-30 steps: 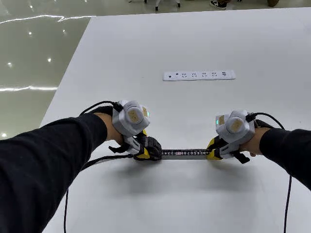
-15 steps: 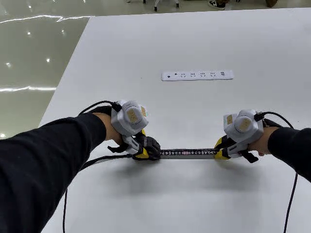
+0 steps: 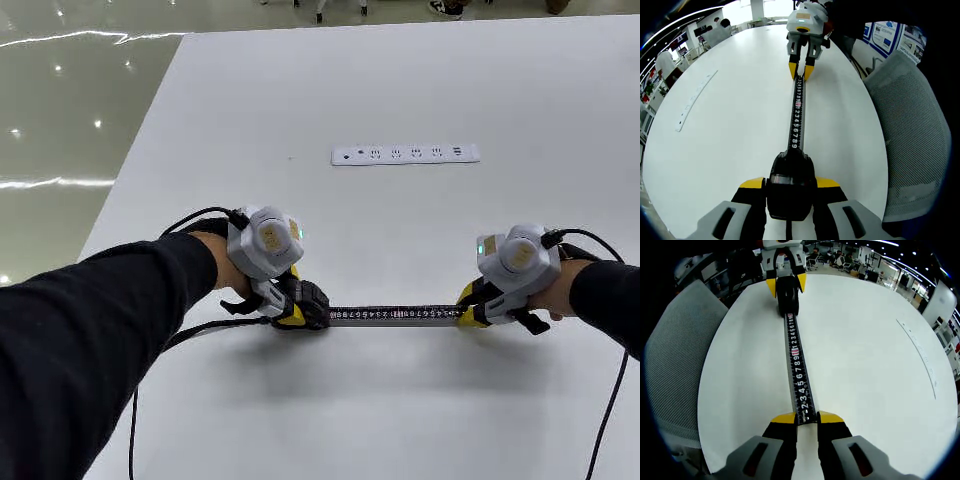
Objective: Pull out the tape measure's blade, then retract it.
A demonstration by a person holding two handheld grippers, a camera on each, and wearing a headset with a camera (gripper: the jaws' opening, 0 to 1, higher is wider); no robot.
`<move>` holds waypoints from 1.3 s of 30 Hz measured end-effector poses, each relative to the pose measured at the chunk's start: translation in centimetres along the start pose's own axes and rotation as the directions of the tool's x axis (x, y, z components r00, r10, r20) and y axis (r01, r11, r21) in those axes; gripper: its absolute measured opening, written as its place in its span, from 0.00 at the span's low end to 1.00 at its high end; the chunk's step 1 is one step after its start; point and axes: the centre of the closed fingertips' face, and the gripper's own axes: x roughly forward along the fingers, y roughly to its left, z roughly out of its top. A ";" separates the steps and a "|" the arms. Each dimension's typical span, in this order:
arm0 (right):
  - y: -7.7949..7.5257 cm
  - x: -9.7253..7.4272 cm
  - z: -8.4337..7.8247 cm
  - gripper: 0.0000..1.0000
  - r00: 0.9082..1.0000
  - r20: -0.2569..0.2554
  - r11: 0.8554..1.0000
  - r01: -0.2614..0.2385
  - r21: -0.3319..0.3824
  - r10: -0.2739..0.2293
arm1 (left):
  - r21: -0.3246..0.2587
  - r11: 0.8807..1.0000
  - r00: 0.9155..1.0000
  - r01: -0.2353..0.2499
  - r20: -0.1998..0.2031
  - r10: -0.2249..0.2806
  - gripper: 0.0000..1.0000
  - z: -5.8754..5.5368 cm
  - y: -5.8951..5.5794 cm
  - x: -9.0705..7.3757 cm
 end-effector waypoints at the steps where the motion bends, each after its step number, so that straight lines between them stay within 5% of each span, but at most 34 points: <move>1: 0.0 -0.1 -0.1 0.10 1.000 -0.001 1.000 0.001 0.001 -0.001 | 0.001 1.000 1.000 0.000 0.001 0.000 0.32 0.0 0.0 0.0; 39: -0.4 -1.4 -2.6 0.10 0.999 -0.037 1.000 0.014 0.017 -0.013 | 0.014 1.000 1.000 -0.008 0.007 0.008 0.32 0.0 0.1 0.1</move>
